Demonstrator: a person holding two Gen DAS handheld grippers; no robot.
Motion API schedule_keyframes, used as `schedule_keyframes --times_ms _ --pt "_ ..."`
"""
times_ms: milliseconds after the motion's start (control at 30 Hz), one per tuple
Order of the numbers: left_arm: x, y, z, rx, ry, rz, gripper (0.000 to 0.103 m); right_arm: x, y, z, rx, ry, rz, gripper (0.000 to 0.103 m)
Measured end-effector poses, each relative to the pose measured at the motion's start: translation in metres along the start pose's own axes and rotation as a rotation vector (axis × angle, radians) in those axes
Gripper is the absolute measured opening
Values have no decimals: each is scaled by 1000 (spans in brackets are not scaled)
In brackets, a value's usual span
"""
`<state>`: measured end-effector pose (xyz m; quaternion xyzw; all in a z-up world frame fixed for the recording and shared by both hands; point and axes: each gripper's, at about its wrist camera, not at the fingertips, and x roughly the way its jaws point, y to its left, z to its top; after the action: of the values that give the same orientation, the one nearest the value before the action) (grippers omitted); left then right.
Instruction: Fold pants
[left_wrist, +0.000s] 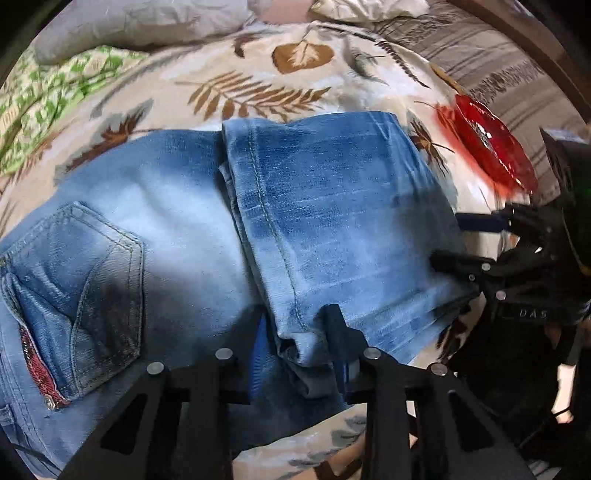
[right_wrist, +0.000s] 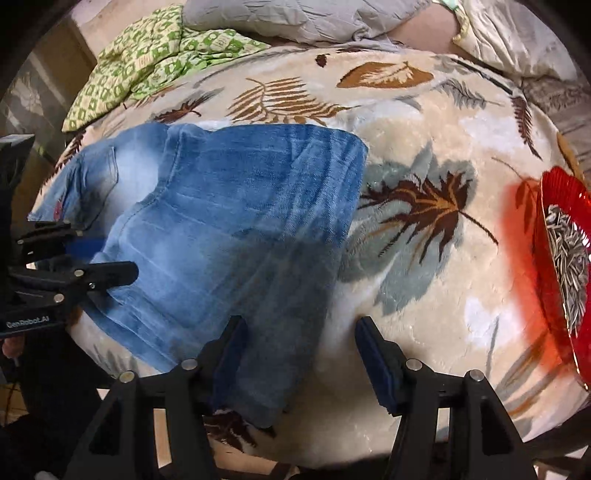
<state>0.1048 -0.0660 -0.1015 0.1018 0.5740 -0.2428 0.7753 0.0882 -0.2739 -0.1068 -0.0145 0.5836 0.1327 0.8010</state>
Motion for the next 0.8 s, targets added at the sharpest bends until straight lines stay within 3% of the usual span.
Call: schedule_keyframes --times_ms 133,300,367,400,500,600,800 --pt "0 10 -11 -35 -23 -30 28 0 2 -4 -20 -29 -3 66" --pt "-1 3 -10 -9 -27 17 29 -1 1 -6 -26 -35 -9 67" --pt "-5 6 -9 -35 -38 3 32 0 1 -5 -24 -38 -8 67" --pt "-11 7 -8 -40 -50 17 42 -1 1 -5 -20 -41 -8 67" --pt "-41 11 -11 -52 -120 101 81 -5 1 -7 -9 -56 -10 69" --pt "-83 29 -22 -76 -190 163 82 -18 3 -4 11 -70 0 69" --pt "-151 82 -55 -153 -151 373 82 -55 27 22 -55 -182 47 70"
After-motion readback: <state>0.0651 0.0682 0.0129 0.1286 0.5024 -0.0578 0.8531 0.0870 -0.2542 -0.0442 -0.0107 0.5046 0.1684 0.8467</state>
